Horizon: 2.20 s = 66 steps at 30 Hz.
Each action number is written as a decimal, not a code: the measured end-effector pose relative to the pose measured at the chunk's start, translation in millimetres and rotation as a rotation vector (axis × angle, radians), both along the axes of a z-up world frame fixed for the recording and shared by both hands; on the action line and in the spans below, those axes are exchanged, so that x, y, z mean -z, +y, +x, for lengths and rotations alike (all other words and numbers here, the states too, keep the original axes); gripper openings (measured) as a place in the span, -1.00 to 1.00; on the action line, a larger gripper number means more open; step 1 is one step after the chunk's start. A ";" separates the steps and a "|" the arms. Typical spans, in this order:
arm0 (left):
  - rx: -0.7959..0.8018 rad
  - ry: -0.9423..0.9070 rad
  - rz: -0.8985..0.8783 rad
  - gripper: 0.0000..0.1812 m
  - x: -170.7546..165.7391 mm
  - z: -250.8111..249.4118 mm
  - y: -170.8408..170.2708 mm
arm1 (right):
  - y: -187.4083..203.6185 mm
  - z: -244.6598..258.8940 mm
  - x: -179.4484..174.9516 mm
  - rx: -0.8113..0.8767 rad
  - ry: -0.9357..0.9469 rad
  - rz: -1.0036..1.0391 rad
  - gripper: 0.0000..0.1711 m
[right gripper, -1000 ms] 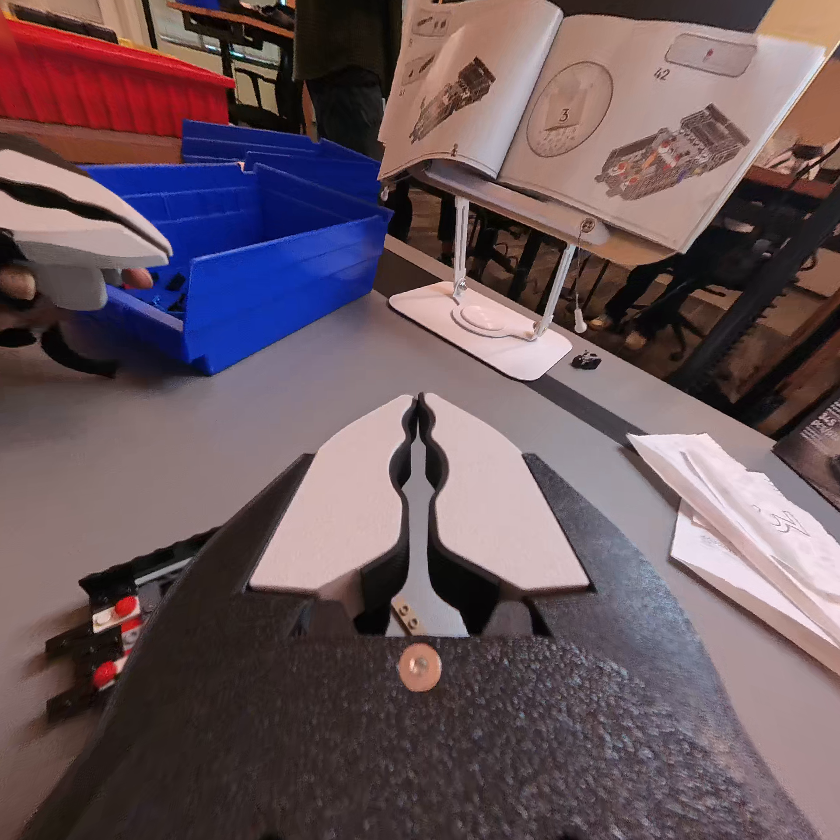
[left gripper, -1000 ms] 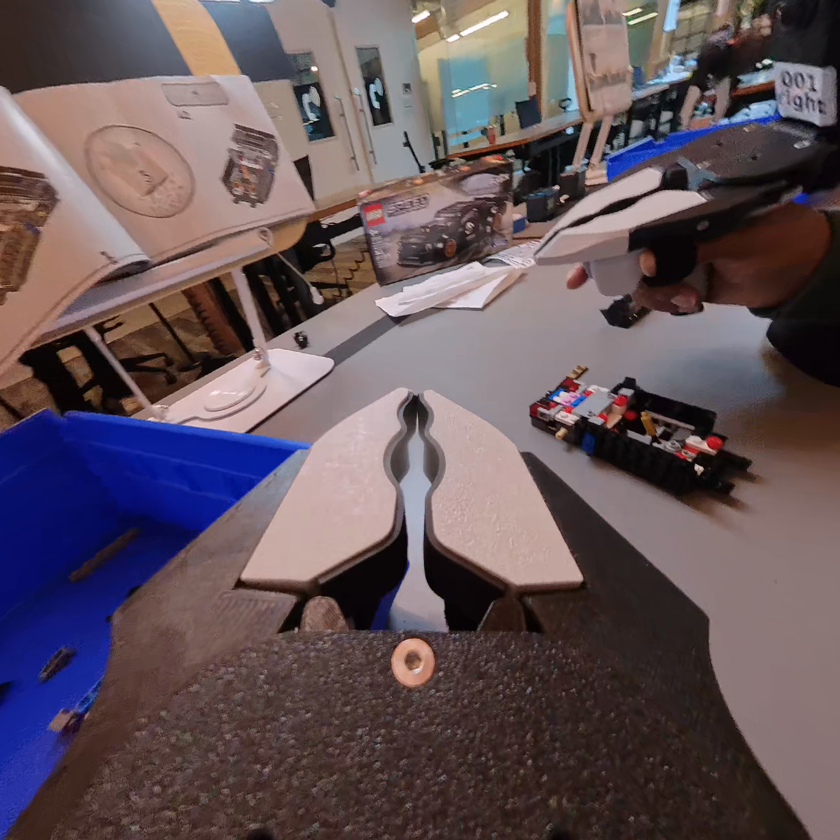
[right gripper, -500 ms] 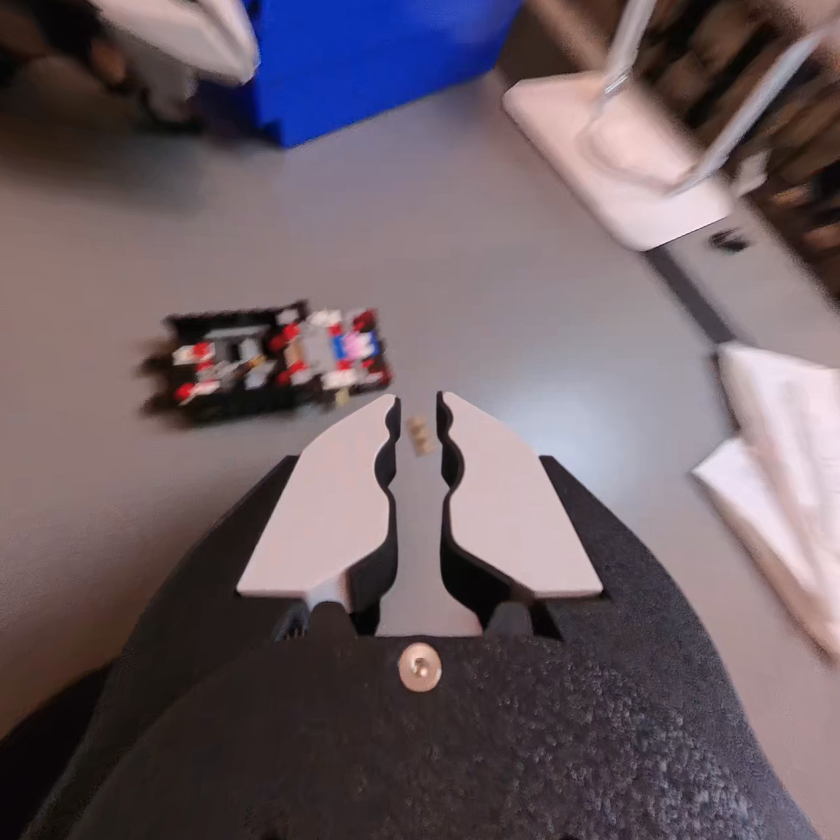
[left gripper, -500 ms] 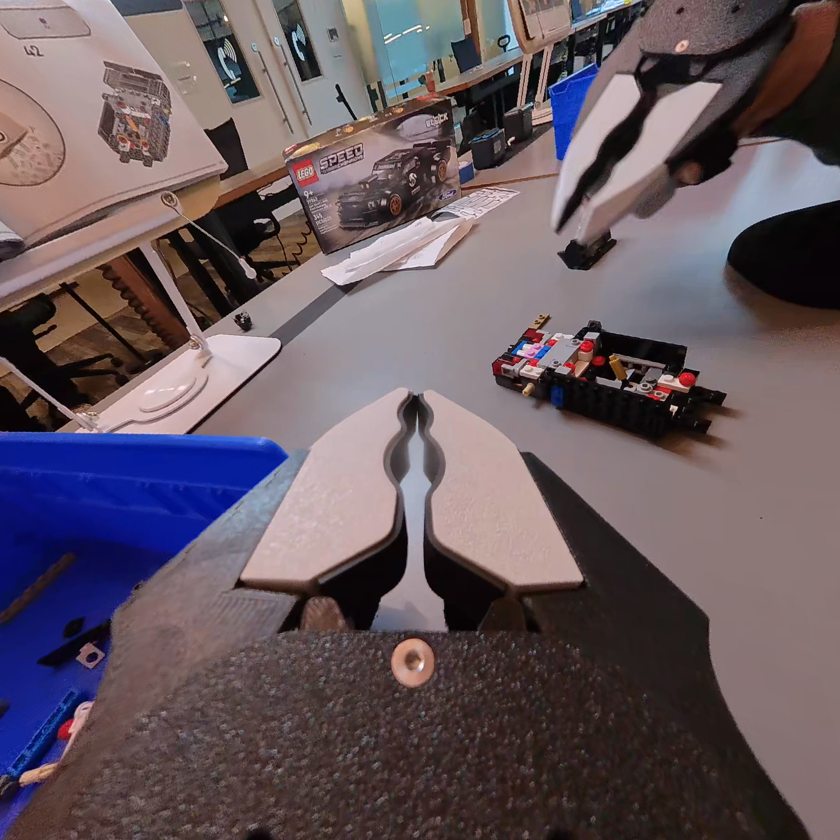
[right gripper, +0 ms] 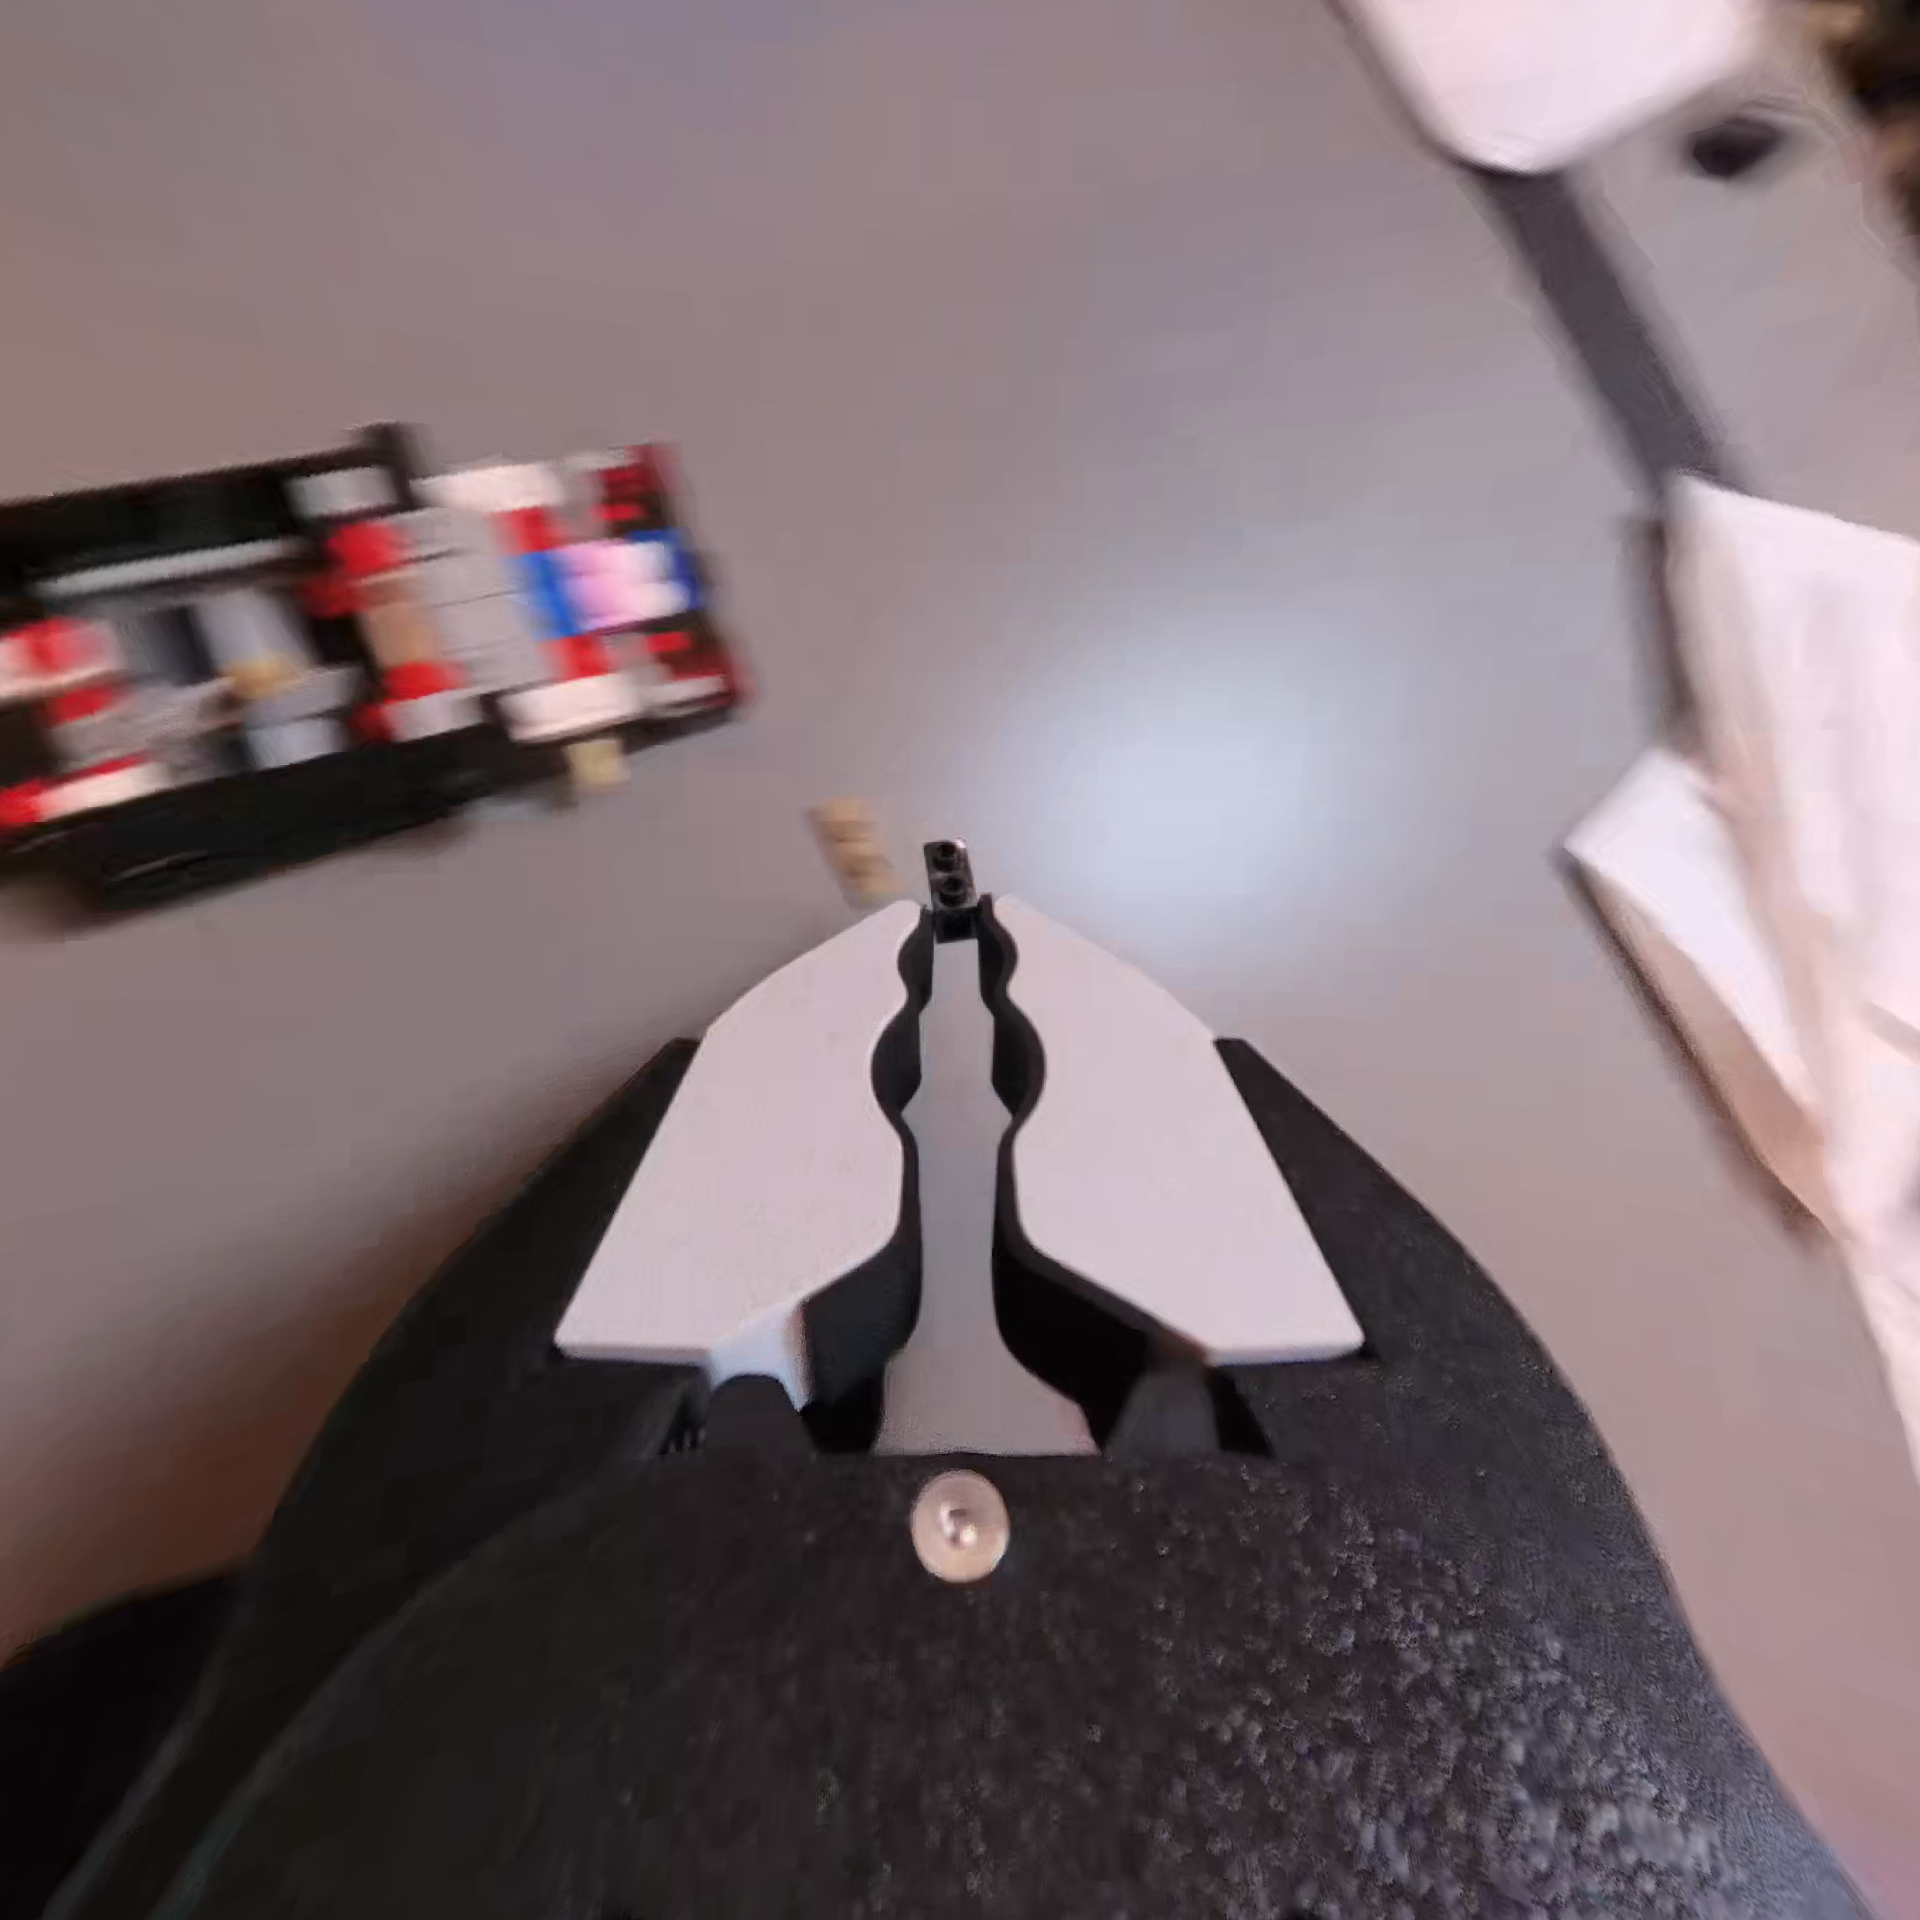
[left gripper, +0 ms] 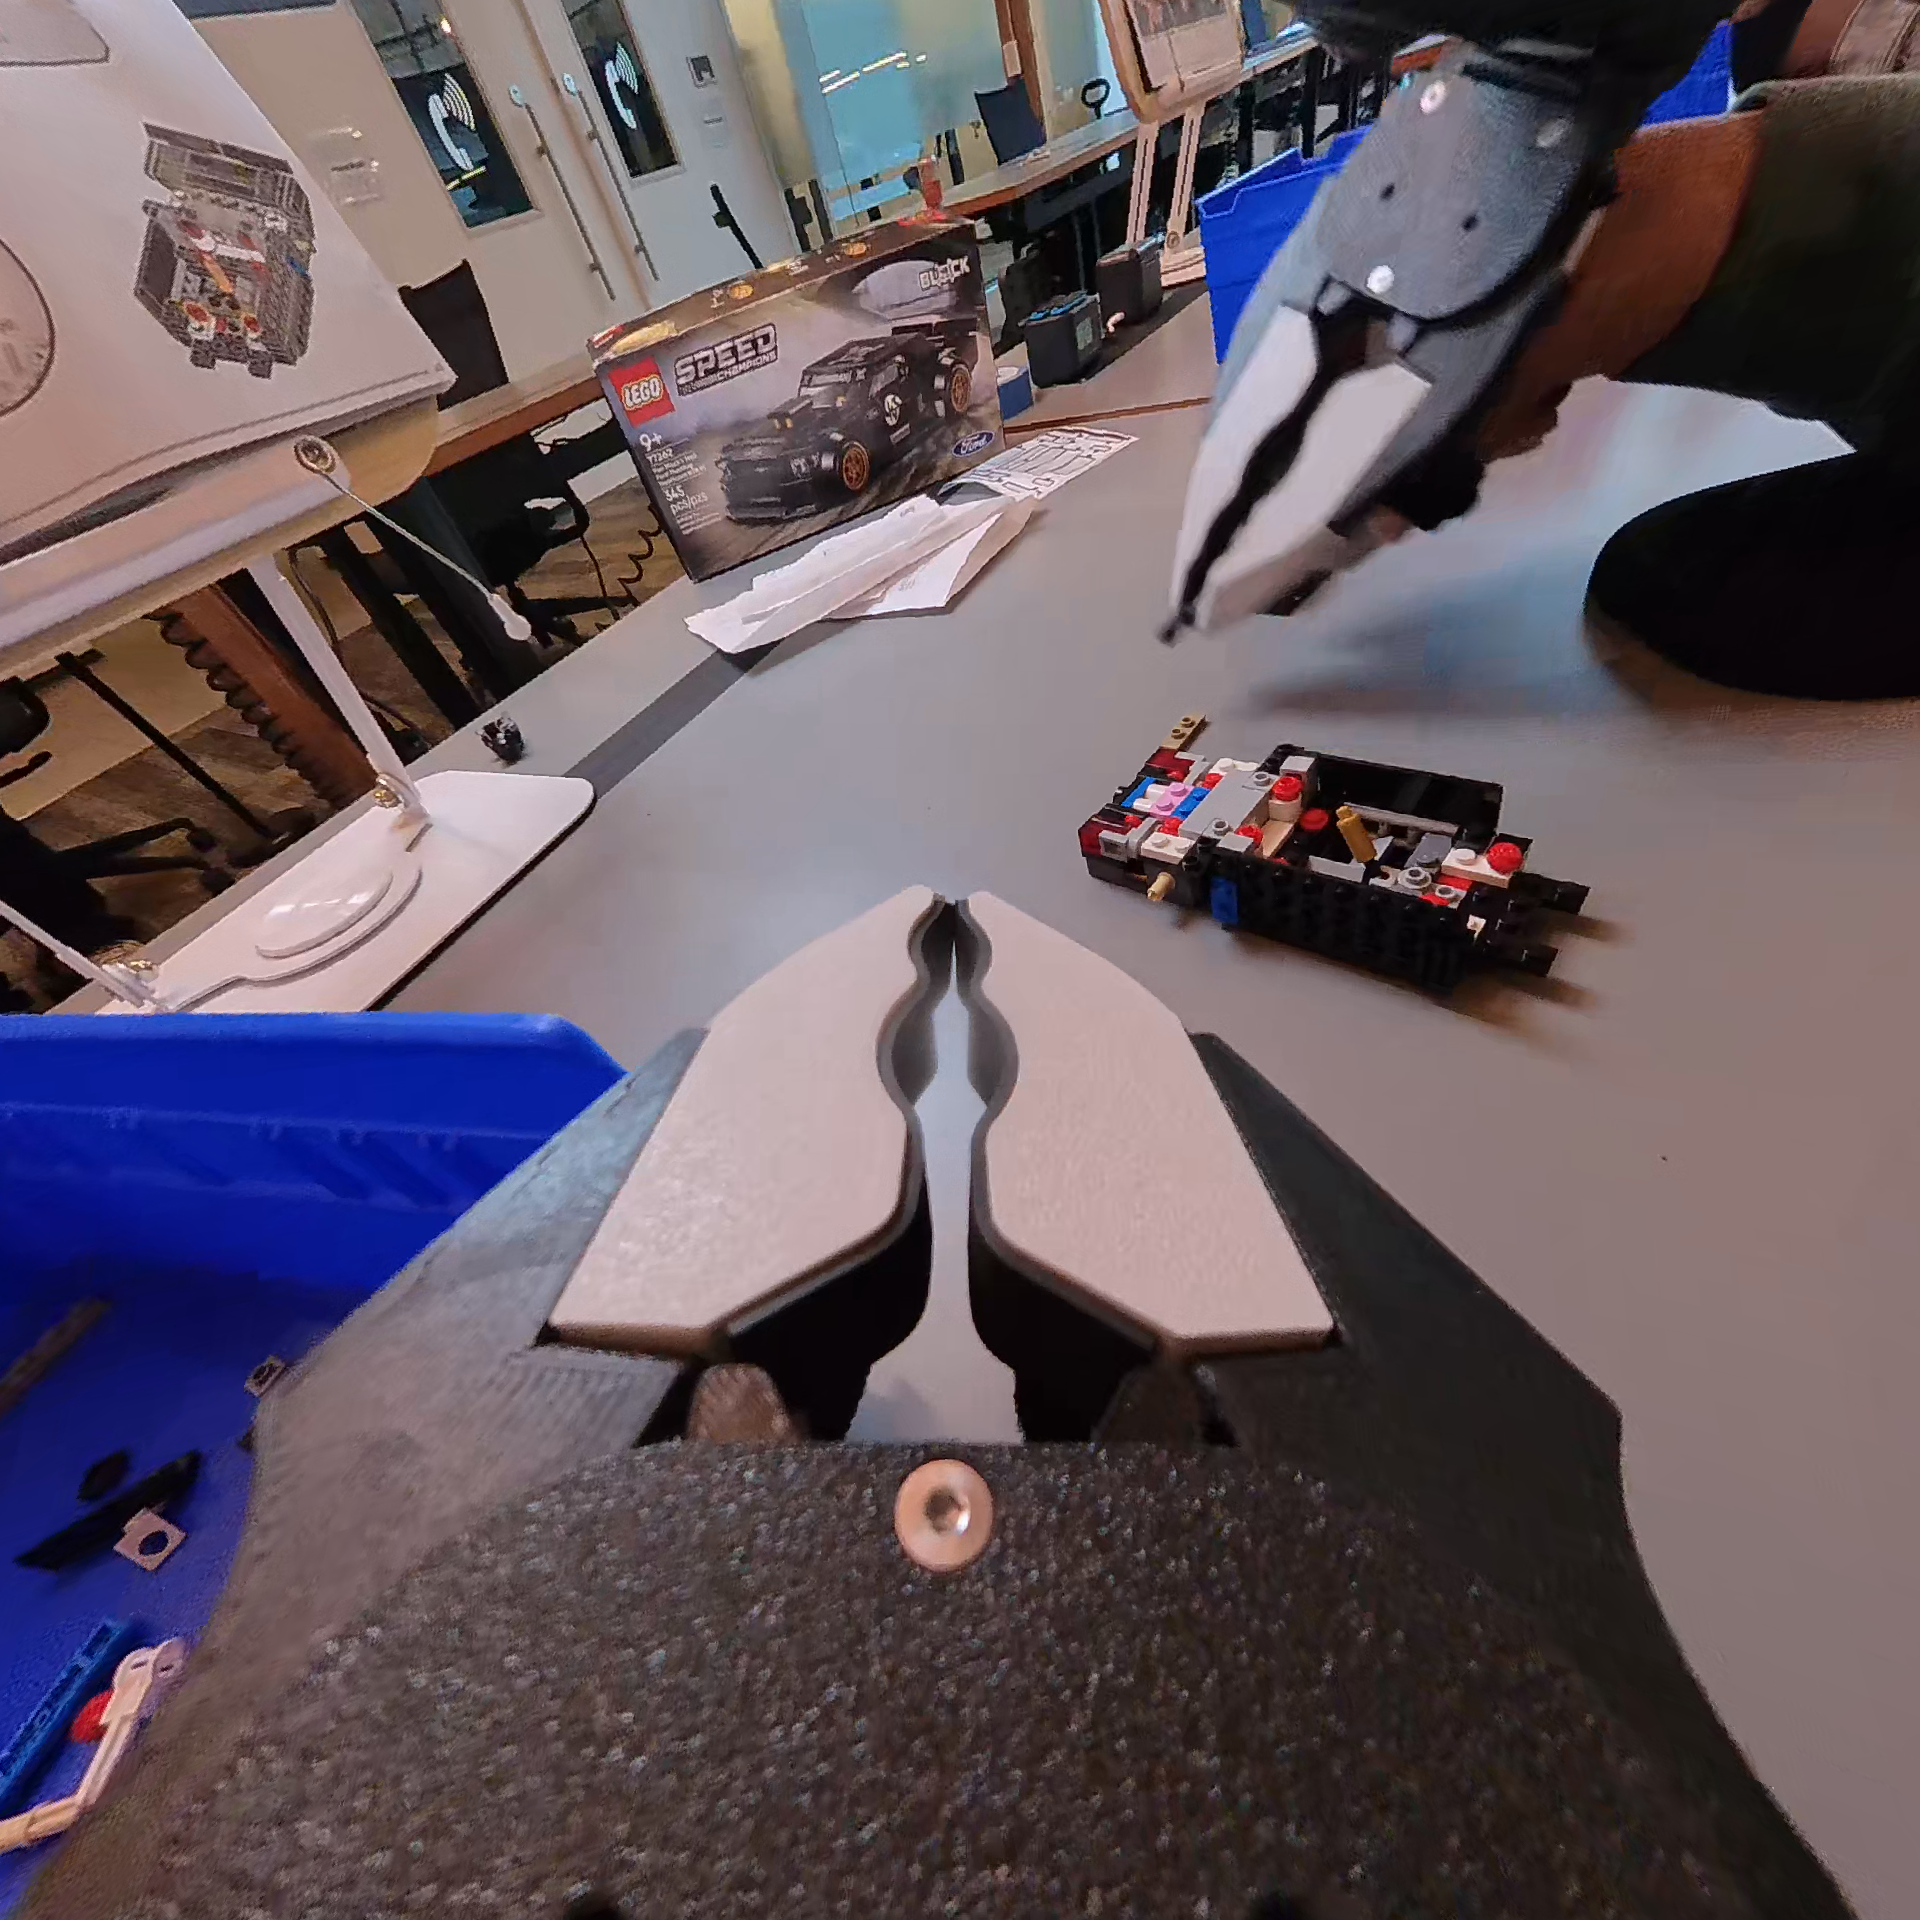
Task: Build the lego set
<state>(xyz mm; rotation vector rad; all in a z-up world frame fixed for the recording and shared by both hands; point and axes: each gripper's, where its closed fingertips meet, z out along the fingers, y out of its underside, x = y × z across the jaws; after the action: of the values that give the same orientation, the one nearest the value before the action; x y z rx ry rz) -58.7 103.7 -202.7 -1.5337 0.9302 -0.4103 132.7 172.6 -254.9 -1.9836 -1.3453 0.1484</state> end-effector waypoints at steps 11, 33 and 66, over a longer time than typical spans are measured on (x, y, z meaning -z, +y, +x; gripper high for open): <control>0.002 0.025 -0.004 -1.00 4.1 0.5 -0.3 | 51.7 44.7 5.4 0.353 -0.160 0.181 -0.57; 0.064 0.050 -0.024 -1.00 11.4 14.8 -11.4 | -97.4 -81.0 -33.3 -0.503 0.285 -0.128 -0.79; 0.252 0.379 -0.114 -0.78 69.1 86.3 -55.1 | -117.8 -97.0 22.5 -0.709 -0.398 -0.199 -0.87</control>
<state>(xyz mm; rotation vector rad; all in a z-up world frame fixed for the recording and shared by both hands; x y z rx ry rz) 27.5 48.6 -271.7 -1.6343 1.4257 -0.3617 35.6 54.8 -277.4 -1.6515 -2.3365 0.2283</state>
